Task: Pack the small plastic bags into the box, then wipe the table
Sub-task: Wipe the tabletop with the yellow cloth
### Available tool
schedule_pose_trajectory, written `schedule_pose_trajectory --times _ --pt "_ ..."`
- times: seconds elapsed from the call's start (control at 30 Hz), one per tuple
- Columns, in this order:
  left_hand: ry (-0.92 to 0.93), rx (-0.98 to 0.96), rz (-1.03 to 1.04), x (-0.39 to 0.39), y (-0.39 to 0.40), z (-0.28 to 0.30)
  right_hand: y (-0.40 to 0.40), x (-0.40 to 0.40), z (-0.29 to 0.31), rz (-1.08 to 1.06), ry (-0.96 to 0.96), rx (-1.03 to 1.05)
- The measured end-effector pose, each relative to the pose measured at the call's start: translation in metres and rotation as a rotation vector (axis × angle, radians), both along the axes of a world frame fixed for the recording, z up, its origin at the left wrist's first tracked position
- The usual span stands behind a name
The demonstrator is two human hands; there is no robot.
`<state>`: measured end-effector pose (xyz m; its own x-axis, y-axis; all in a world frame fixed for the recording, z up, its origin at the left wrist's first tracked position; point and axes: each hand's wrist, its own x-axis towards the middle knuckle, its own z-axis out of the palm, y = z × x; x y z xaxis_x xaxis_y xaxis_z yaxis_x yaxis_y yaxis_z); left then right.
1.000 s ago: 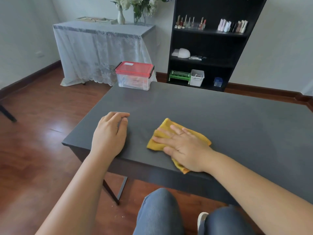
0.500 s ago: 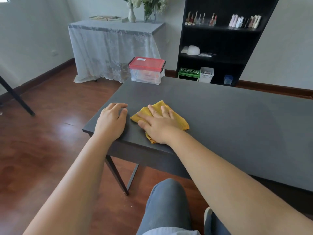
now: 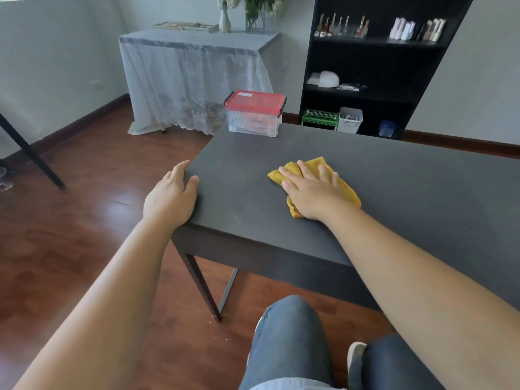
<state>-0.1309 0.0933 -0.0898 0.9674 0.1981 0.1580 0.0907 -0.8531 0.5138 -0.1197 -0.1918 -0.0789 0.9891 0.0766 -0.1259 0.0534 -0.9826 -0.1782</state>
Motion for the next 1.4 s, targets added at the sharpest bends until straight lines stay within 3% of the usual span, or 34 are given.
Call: schedule_pose_trajectory --times 0.1,0.23,0.3,0.4,0.57,0.8,0.9,1.0,1.17,1.37,1.4 --pt "-0.044 -0.103 0.035 -0.007 -0.002 0.000 0.055 0.020 0.005 0.076 0.020 0.037" --pt "-0.003 -0.440 0.055 -0.003 0.007 0.006 0.118 -0.010 0.002 0.422 0.011 0.026" --pt "0.001 -0.565 0.055 -0.001 0.013 0.009 0.121 -0.030 -0.001 0.579 -0.014 0.019" --pt "0.008 -0.605 0.037 0.000 0.017 0.008 0.084 -0.041 -0.004 0.696 -0.018 0.069" --pt "0.012 -0.689 0.026 0.003 0.019 0.004 0.028 0.010 0.001 0.460 0.002 0.040" --pt "-0.009 -0.923 0.053 0.003 0.017 0.008 0.106 0.077 0.001 0.177 -0.004 0.059" --pt "-0.042 -1.025 0.081 0.001 0.015 0.010 0.147 0.071 0.003 0.252 0.011 0.060" --pt "-0.106 -1.151 0.137 0.003 0.021 0.017 0.176 0.047 0.004 0.468 0.014 0.053" --pt "-0.102 -1.078 0.129 0.003 0.033 0.020 0.172 -0.007 0.004 0.794 -0.007 0.054" --pt "-0.086 -0.851 0.009 -0.005 0.019 0.018 0.100 -0.050 -0.001 0.770 -0.054 0.072" --pt "-0.098 -0.743 -0.027 -0.008 0.015 0.016 0.083 -0.057 -0.003 0.742 -0.067 0.061"
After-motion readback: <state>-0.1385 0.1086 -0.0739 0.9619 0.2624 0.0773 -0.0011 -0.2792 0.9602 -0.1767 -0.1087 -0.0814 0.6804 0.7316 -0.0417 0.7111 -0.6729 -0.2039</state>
